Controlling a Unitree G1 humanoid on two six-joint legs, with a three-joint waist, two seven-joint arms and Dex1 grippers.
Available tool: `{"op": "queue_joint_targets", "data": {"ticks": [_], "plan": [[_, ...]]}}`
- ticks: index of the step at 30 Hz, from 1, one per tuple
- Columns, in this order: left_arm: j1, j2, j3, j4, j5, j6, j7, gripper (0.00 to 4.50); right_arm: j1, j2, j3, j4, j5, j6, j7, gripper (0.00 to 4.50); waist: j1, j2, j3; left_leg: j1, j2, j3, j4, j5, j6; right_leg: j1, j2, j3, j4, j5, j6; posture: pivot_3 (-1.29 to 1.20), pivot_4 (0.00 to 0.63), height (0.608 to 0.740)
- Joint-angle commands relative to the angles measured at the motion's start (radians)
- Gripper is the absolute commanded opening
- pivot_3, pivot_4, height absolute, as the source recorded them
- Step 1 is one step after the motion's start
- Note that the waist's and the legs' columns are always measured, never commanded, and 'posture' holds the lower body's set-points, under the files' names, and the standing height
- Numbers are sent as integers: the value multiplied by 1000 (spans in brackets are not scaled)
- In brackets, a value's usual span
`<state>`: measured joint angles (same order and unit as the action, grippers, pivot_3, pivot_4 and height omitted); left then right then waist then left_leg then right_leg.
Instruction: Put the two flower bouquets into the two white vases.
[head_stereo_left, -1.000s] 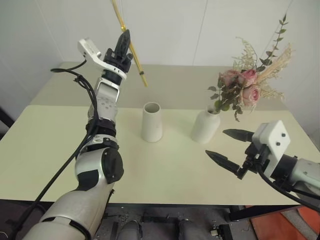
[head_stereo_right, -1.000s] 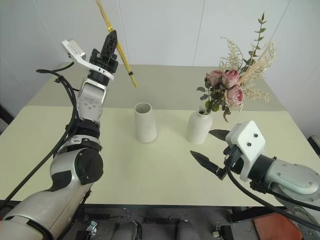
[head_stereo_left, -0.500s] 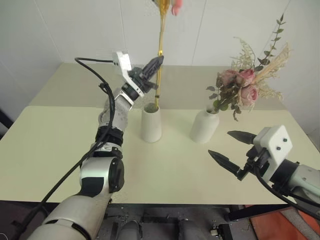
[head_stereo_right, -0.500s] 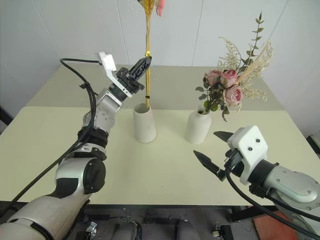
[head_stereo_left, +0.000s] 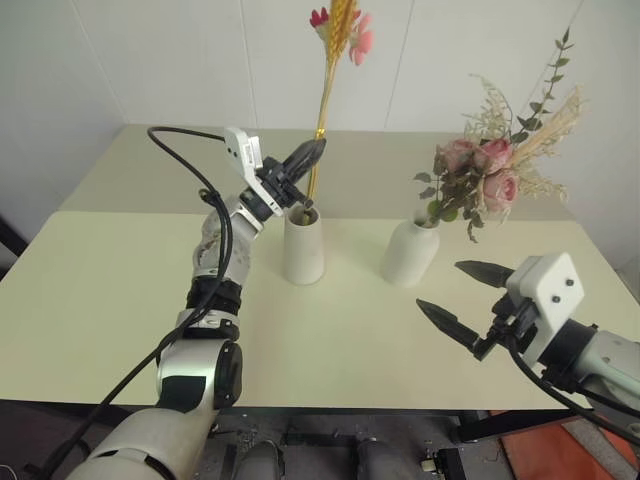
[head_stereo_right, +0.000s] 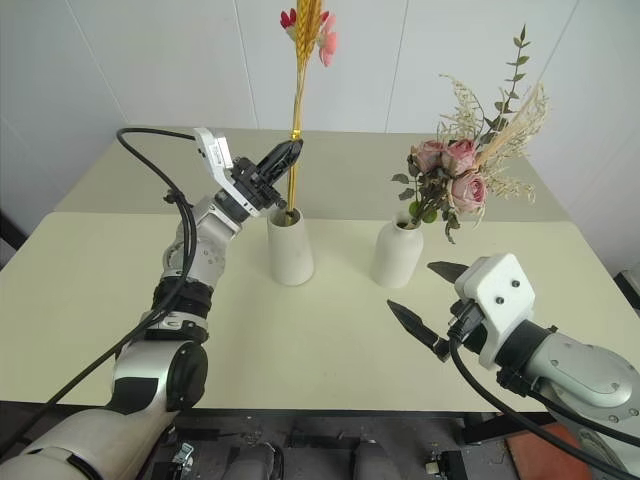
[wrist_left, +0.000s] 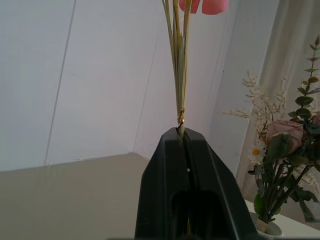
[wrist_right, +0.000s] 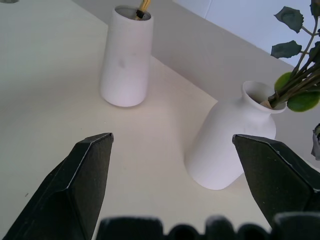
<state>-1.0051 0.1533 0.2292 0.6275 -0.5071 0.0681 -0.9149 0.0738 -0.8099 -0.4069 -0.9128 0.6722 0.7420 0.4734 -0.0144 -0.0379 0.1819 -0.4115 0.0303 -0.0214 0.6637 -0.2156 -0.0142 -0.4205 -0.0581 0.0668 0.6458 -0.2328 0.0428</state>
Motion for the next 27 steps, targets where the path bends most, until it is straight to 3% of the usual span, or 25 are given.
{"op": "queue_joint_targets", "data": {"ticks": [1,4,10,15,20,27], "plan": [[9,9,-13,-80,-8,-5,-19,228,0,5,-14,-7,-16,-40,6,4500,0,0,0,0,0,0,0,0,0,0,0,0,0,0,0,0,150,740],[42,28,-22,-123,-14,3,-46,893,0,3,-13,0,-23,-47,17,4500,-1,0,0,1,0,0,0,0,0,1,0,0,0,0,0,0,150,740],[125,84,-37,-229,-22,70,-71,2912,-7,-5,-15,16,-31,-53,43,4500,-3,0,0,2,0,0,0,0,0,1,0,0,0,0,0,0,150,740],[251,200,-24,-399,-64,211,-84,4448,-6,-11,-28,23,-32,-49,61,4500,-6,1,0,2,1,0,0,0,0,1,1,1,1,0,0,0,150,740],[352,342,31,-542,-108,313,-73,4448,35,-29,-108,43,-14,-39,111,4500,-3,1,0,3,1,0,0,0,0,1,1,1,1,0,0,0,150,740],[465,578,33,-625,-69,327,-186,4448,162,-105,-359,152,24,-30,310,4500,2,1,0,4,2,1,0,0,0,3,0,0,0,-1,-1,0,150,740]]}}
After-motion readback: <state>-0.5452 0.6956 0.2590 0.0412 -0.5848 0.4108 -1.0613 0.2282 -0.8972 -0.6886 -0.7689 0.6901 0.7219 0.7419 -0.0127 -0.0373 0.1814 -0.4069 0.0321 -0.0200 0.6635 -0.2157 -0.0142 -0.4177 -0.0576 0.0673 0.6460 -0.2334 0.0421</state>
